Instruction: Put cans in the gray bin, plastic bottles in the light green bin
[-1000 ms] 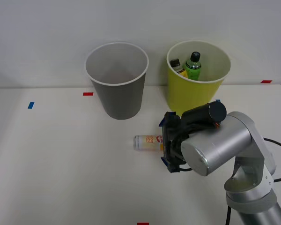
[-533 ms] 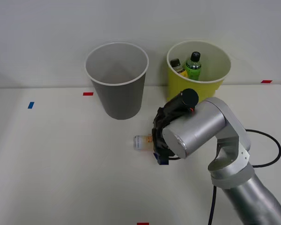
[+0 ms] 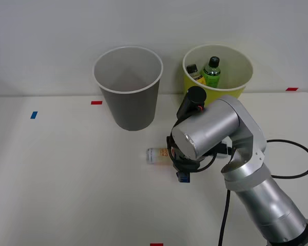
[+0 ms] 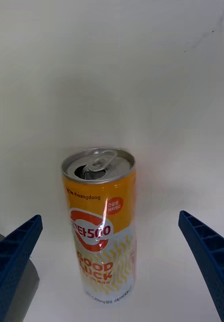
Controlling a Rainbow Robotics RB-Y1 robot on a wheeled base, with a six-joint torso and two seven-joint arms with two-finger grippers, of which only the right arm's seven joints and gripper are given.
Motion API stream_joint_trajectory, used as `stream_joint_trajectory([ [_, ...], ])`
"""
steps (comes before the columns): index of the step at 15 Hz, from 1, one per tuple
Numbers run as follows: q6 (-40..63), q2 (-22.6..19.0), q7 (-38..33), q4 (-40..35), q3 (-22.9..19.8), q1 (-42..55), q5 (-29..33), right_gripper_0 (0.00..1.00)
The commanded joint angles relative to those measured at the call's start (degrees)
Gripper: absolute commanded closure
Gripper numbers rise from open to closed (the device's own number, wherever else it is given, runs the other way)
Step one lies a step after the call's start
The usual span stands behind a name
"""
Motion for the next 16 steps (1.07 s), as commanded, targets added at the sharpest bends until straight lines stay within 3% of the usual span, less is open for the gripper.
stream_joint_trajectory([
  [1,-1.02,1.41,-1.02,5.75,-0.45,-2.13,-0.56,0.06],
  [5,-5.33,3.87,-0.67,12.43,-1.15,-3.89,0.32,0.06],
  [10,-6.12,6.42,-0.67,12.69,-3.09,-3.89,2.25,0.06],
  [16,-6.03,5.71,-0.41,12.69,-2.38,-3.98,2.07,0.06],
])
